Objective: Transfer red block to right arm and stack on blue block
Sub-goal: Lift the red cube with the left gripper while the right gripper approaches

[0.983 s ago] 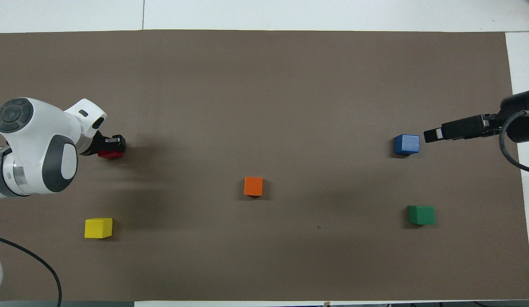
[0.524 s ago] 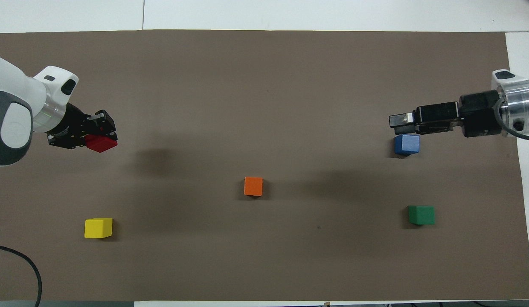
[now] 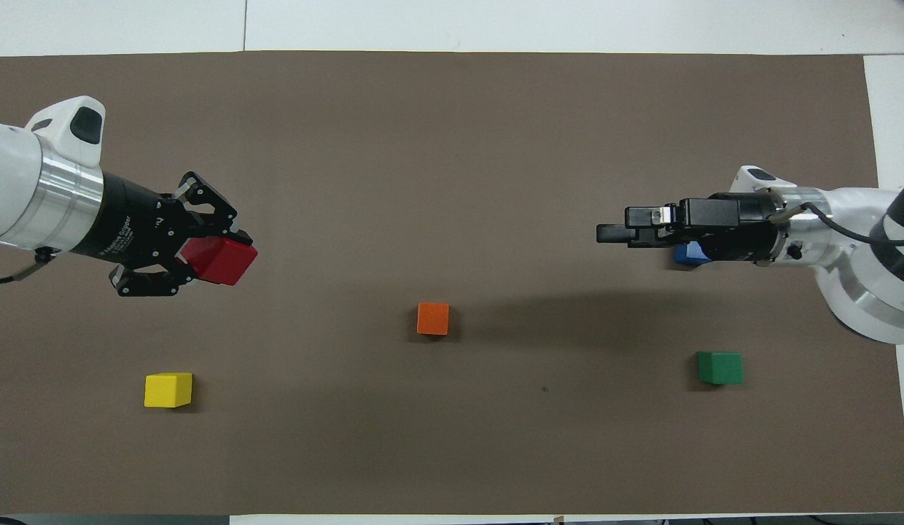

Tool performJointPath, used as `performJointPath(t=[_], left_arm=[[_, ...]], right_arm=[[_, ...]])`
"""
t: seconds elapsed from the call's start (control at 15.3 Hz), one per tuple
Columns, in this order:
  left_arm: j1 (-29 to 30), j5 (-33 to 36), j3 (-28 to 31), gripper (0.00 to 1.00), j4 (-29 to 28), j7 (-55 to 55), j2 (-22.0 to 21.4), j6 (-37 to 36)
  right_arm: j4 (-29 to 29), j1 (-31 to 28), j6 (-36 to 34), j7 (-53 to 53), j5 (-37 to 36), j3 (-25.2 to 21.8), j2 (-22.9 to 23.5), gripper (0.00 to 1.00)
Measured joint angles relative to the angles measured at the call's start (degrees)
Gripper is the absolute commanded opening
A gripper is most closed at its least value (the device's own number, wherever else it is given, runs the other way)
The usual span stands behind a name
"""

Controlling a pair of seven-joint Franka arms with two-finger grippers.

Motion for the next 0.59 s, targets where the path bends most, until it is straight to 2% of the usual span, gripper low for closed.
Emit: performJointPath(t=[0.33,0.59], left_arm=[[-0.54,-7.24,-8.67,0.0,-0.21,-20.49,-0.41,3.42],[-1.34,-16.21,-9.93,0.0,-0.93,-26.14,-0.3,8.37]], right_arm=[[-0.23,6.31,-7.29,-4.15,17.28,0.1,7.63,1.0],[-0.18,12.36,-8.48,-4.65,26.8,0.2,9.03,1.0]])
